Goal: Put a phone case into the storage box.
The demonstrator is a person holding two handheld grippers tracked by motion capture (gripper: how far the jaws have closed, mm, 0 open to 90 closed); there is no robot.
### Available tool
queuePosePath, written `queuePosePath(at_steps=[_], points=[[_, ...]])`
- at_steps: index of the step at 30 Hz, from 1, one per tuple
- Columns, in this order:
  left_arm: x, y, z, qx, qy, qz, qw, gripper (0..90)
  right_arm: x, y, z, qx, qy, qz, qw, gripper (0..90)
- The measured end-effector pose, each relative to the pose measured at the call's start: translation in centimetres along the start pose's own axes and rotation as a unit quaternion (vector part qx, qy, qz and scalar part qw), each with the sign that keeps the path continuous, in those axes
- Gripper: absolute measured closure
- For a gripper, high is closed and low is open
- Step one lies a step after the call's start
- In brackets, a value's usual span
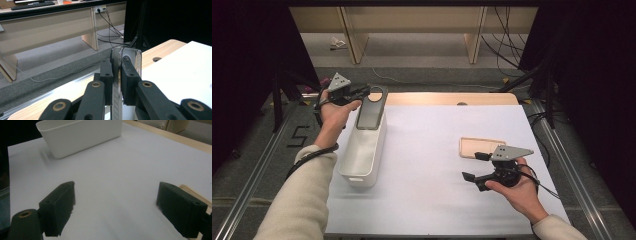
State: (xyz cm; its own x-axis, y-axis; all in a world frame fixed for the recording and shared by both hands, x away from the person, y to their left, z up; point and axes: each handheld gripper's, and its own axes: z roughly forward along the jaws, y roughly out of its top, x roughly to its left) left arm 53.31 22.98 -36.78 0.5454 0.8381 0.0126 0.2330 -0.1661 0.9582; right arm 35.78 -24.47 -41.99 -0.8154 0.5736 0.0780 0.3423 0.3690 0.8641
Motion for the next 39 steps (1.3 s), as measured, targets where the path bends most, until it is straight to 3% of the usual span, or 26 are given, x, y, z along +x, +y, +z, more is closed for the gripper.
queuePosePath(at_steps=[39], points=[[0.6, -0.8, 0.48, 0.013, 0.005, -0.008, 0.9999, 80.8, -0.04, -0.01, -0.01, 0.0, -0.001, 0.0, 1.0, 16.4]])
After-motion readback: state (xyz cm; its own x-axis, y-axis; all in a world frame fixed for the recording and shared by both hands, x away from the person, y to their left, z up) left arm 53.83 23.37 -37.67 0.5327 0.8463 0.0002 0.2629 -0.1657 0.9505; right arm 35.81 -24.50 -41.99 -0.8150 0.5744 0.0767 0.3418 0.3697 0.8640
